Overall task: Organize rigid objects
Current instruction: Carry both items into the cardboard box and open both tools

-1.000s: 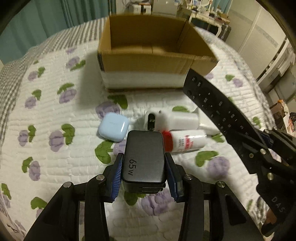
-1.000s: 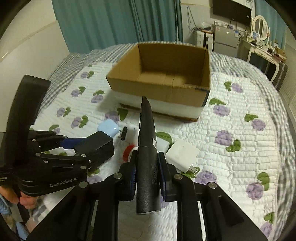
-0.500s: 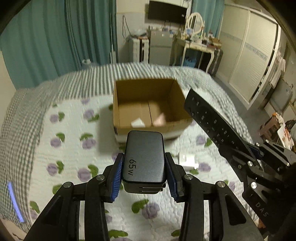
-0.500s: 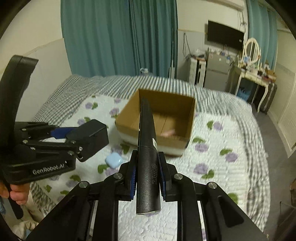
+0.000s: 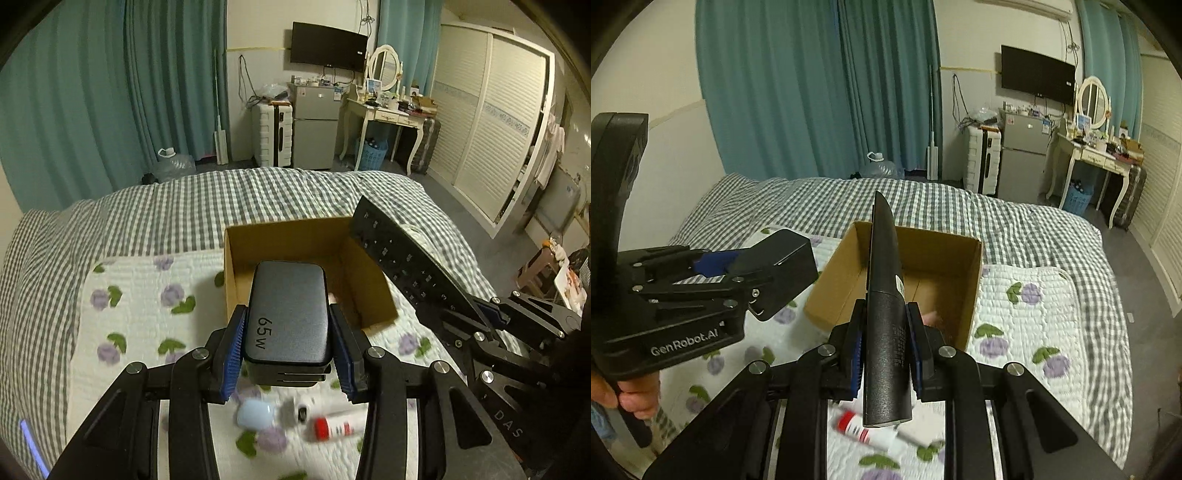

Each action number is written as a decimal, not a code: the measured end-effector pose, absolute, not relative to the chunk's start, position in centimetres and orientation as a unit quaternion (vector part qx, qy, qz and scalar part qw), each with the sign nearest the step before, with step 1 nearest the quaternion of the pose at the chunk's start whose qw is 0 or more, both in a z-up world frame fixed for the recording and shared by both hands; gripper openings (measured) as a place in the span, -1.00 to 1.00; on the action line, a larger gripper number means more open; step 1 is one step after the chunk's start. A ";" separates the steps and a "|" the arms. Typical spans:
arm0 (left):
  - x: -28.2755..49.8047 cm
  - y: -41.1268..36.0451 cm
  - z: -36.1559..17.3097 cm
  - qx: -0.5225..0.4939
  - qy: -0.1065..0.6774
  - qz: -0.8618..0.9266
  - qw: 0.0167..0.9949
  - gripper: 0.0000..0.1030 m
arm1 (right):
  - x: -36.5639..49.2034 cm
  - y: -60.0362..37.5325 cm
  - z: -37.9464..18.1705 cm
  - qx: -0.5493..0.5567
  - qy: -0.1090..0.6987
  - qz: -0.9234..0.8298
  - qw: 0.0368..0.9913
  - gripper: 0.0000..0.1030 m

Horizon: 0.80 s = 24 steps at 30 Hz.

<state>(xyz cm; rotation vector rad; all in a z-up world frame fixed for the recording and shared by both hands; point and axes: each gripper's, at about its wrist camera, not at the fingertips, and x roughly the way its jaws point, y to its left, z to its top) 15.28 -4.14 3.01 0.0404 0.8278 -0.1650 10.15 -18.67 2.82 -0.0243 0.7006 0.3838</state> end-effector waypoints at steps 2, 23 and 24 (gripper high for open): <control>17.0 -4.2 2.2 0.018 0.404 -0.081 0.911 -0.17 | 12.1 -18.7 1.8 -0.006 0.350 0.187 0.918 -0.63; 28.5 -5.1 -8.8 0.051 0.465 -0.067 0.881 -0.17 | 25.5 -18.1 -9.4 -0.010 0.414 0.161 0.896 -0.63; 28.5 -5.1 -9.0 0.053 0.466 -0.063 0.881 -0.17 | 25.5 -18.1 -9.6 -0.015 0.412 0.158 0.897 -0.63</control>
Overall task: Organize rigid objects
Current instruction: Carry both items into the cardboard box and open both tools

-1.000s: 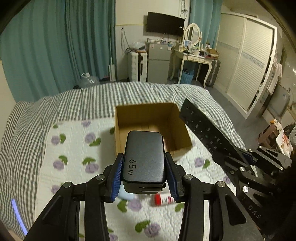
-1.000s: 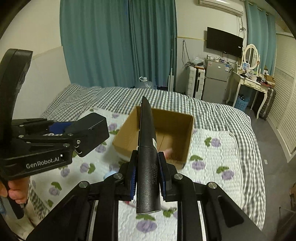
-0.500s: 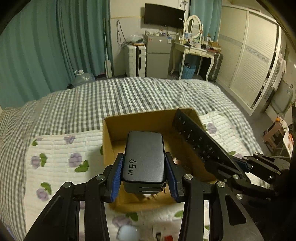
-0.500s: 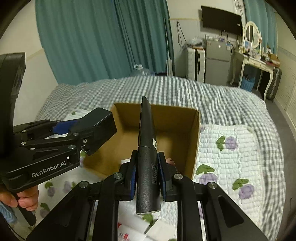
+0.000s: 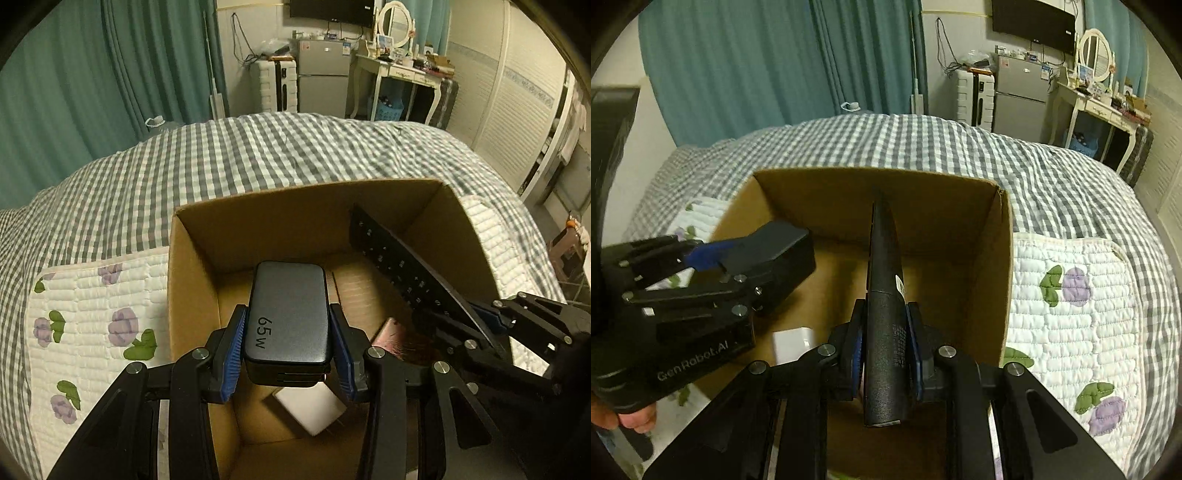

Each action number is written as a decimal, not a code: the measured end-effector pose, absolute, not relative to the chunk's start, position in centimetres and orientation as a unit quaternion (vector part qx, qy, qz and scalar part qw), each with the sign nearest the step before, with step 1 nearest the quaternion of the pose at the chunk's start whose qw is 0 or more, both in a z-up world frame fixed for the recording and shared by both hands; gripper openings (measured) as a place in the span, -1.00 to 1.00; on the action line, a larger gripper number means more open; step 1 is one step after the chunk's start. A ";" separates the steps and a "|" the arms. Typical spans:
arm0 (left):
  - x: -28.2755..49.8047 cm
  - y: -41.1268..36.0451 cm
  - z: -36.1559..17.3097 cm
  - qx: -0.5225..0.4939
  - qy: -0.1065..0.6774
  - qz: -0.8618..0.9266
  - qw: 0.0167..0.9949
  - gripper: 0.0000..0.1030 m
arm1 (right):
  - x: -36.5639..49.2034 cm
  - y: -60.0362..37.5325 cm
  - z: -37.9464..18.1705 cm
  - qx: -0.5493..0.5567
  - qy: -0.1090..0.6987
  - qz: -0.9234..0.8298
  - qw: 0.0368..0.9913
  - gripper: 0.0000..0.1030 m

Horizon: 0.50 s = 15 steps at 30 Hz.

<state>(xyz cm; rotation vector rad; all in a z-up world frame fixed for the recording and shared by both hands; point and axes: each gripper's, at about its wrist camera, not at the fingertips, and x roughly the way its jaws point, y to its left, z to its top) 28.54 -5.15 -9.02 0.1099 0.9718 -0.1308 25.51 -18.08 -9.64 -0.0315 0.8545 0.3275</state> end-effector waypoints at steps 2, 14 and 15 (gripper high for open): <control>28.6 -5.3 -9.3 0.054 0.468 -0.063 0.880 -0.17 | 25.8 -18.3 -10.0 -0.012 0.413 0.155 0.897 -0.63; 27.3 -6.1 -6.2 0.077 0.456 -0.061 0.884 0.04 | 23.5 -20.3 -7.4 0.007 0.393 0.136 0.909 0.10; 27.1 -6.1 -5.5 0.080 0.454 -0.057 0.886 0.07 | 23.0 -20.7 -6.4 0.011 0.385 0.132 0.913 0.13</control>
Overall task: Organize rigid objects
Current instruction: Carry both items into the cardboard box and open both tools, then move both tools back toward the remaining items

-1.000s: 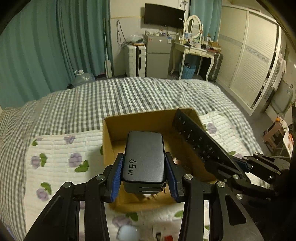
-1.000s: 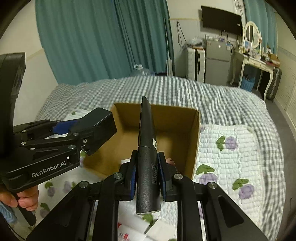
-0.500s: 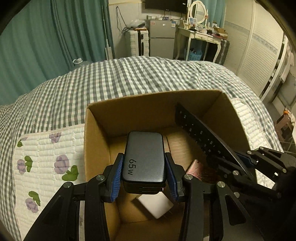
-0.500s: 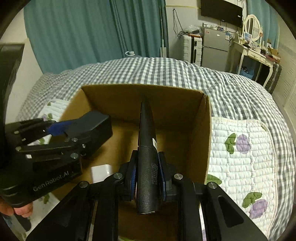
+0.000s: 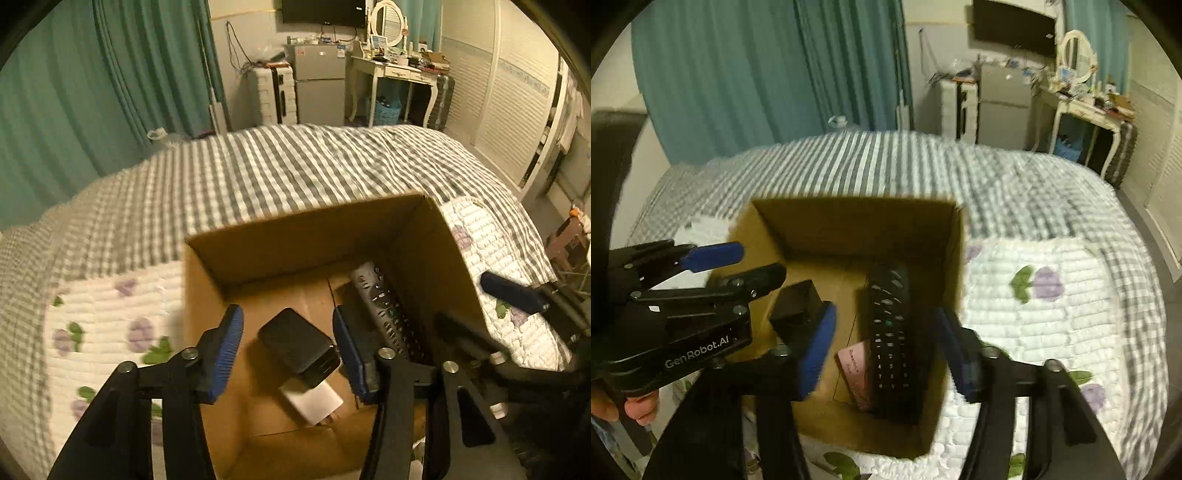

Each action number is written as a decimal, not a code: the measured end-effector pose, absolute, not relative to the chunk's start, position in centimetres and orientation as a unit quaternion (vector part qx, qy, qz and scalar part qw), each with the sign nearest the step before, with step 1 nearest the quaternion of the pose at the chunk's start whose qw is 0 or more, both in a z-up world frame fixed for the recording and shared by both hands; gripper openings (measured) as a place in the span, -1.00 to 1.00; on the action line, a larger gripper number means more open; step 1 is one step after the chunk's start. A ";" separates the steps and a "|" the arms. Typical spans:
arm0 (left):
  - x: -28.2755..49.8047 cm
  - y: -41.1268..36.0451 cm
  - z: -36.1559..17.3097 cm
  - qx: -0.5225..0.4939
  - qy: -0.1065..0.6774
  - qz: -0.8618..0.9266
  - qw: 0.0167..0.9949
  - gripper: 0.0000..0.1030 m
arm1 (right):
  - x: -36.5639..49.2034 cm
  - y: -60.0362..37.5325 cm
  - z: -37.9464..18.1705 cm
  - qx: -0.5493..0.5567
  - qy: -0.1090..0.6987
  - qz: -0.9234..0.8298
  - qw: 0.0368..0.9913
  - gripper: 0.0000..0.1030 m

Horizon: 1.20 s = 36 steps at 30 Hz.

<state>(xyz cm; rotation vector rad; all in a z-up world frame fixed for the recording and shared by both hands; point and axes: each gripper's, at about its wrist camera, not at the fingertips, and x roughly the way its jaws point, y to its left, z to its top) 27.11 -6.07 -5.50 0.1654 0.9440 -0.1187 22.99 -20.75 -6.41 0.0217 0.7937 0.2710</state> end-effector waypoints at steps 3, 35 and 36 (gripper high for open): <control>26.1 -5.6 -3.1 0.075 0.448 -0.047 0.890 0.13 | 21.8 -22.0 -3.6 0.012 0.370 0.115 0.922 0.27; 5.1 0.1 4.9 0.049 0.361 -0.007 0.931 0.38 | 1.6 -22.9 3.4 -0.007 0.319 0.090 0.943 0.95; 4.8 0.1 3.7 0.049 0.365 -0.011 0.929 0.38 | 1.5 -22.6 2.4 -0.006 0.325 0.089 0.942 0.95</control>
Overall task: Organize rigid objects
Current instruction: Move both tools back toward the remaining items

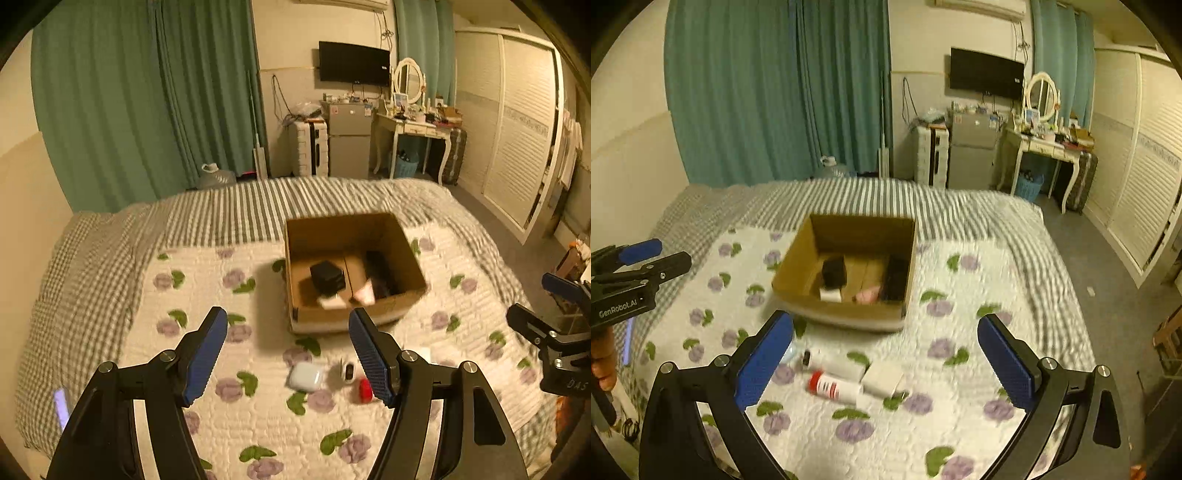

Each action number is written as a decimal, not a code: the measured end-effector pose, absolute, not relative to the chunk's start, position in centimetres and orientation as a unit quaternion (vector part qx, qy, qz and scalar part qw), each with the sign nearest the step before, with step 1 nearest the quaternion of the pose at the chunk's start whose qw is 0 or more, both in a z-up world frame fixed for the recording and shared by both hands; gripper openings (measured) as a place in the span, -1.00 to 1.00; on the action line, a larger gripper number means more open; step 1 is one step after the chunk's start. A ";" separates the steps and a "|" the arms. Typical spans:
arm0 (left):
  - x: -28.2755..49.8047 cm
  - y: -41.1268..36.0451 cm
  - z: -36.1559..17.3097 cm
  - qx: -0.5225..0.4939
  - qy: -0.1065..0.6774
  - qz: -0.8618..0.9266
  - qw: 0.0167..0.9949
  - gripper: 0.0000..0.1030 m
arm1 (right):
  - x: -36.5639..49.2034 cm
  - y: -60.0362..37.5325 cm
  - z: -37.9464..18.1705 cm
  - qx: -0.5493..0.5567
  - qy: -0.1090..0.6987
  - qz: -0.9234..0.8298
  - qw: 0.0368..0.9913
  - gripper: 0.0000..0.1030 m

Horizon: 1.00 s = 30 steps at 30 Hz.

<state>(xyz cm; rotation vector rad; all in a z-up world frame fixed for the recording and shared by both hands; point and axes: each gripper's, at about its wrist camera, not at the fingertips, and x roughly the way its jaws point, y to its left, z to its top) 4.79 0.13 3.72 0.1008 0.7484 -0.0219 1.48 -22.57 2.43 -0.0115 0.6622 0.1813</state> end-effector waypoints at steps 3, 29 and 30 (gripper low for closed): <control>4.7 0.4 0.1 0.043 0.394 -0.017 0.918 0.38 | 1.6 -21.5 -0.9 0.004 0.348 0.089 0.933 0.95; 8.8 4.1 -15.2 0.049 0.505 -0.024 0.861 0.38 | 8.5 -14.5 -19.3 0.054 0.521 0.055 0.850 0.95; 9.0 4.1 -15.3 0.052 0.507 -0.024 0.860 0.38 | 8.7 -14.2 -19.6 0.051 0.522 0.053 0.850 0.95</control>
